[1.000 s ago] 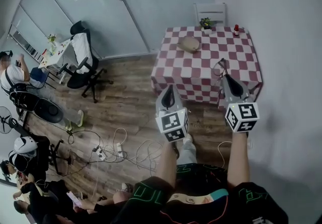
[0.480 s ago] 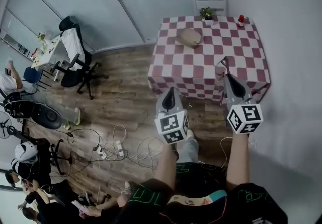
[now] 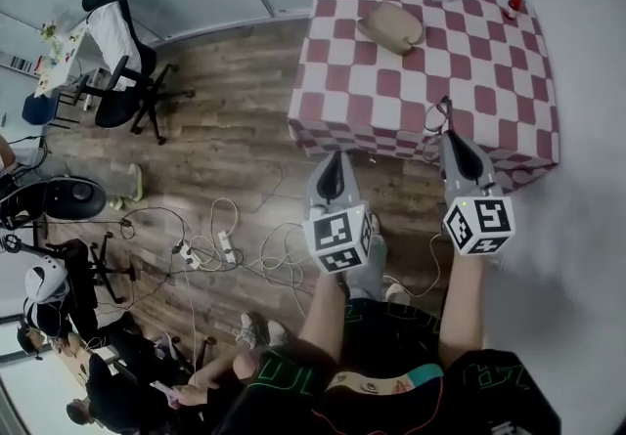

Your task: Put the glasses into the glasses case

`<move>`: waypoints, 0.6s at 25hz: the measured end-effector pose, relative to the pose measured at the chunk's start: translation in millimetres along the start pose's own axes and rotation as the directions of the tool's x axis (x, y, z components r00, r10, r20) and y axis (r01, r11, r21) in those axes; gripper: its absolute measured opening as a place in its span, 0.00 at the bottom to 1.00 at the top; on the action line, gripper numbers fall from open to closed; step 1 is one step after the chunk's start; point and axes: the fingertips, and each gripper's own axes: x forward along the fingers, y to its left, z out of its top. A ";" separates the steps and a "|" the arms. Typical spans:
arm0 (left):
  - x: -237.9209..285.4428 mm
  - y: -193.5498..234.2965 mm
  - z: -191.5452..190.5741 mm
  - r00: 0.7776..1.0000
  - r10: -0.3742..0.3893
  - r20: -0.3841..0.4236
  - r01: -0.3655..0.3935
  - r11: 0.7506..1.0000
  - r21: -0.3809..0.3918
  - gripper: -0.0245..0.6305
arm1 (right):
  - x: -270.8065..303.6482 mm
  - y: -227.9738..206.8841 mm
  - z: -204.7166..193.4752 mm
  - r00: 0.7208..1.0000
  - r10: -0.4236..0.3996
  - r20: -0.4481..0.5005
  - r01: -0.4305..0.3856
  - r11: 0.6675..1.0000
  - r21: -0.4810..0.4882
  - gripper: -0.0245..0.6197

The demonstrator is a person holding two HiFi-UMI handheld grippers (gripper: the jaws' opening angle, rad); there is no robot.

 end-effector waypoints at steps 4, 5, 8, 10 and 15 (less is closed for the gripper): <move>28.5 3.9 -20.4 0.998 -0.038 -0.050 0.034 0.997 -0.065 0.05 | 24.9 3.8 -14.0 0.997 -0.011 -0.070 0.008 0.999 -0.035 0.07; 35.9 9.0 -23.4 0.998 -0.036 -0.055 0.032 0.996 -0.079 0.05 | 34.3 6.4 -17.3 0.996 -0.004 -0.087 0.000 0.999 -0.047 0.07; 53.7 28.8 -26.1 0.998 -0.026 -0.059 0.019 0.994 -0.111 0.05 | 60.4 17.6 -20.1 0.993 0.017 -0.120 -0.026 0.997 -0.079 0.07; 67.1 36.2 -20.8 0.998 -0.026 -0.051 0.019 0.990 -0.143 0.05 | 74.3 19.7 -9.7 0.992 0.018 -0.125 -0.032 0.993 -0.114 0.07; 92.3 55.9 -8.0 0.999 -0.026 -0.039 0.018 0.981 -0.193 0.05 | 109.1 39.7 12.3 0.989 0.049 -0.140 -0.076 0.978 -0.193 0.07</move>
